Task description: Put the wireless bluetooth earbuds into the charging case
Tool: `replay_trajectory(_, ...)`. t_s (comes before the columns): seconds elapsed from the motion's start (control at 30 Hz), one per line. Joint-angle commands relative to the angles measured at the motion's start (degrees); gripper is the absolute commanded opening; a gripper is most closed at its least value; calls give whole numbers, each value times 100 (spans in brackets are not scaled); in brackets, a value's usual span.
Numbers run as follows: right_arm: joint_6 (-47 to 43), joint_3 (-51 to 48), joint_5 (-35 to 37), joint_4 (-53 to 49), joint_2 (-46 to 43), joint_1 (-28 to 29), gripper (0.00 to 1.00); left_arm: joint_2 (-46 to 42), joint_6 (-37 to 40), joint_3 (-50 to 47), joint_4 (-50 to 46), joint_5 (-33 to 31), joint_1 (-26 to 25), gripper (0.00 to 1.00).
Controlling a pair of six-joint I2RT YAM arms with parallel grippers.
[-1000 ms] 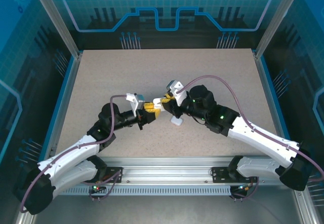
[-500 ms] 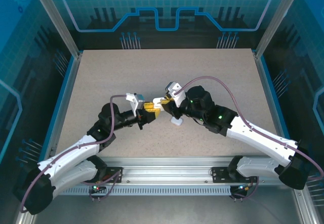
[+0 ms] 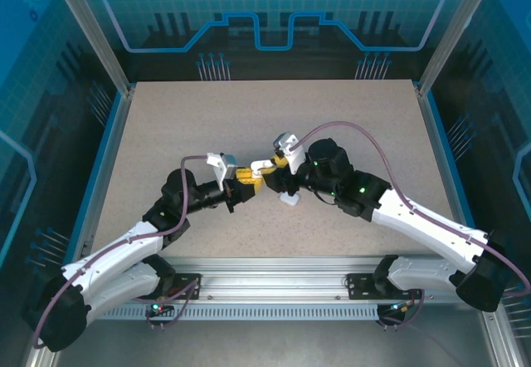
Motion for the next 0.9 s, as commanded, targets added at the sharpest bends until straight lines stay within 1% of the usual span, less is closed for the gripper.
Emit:
replay_trajectory(0.0, 319, 0, -511, 181, -150, -130, 52, -53, 81, 75, 270, -69, -47, 2)
replay_trajectory(0.1, 366, 52, -490, 155, -321, -224, 60, -72, 149, 24, 311, -100, -50, 2)
replay_trajectory(0.2, 441, 56, -509, 180, -580, -361, 73, -72, 167, -2, 306, -119, -50, 2)
replay_trajectory(0.3, 491, 34, -526, 175, -852, -527, 88, -81, 200, -22, 296, -118, -47, 2)
replay_trajectory(0.37, 555, -9, -395, 87, -1014, -655, 100, -116, 222, -51, 285, -126, -48, 2)
replay_trajectory(0.57, 845, -212, 261, -493, -1142, -1062, 100, -556, 353, -141, 102, -414, -49, 2)
replay_trajectory(0.67, 1074, -390, 321, -650, -1003, -1281, 100, -977, 503, -148, -251, -636, -47, 2)
replay_trajectory(0.8, 1288, -485, 191, -773, -387, -1413, 100, -1531, 645, -84, -814, -825, -51, 2)
replay_trajectory(0.87, 1365, -433, -73, -721, 163, -1388, 94, -1733, 658, 28, -1123, -838, -49, 1)
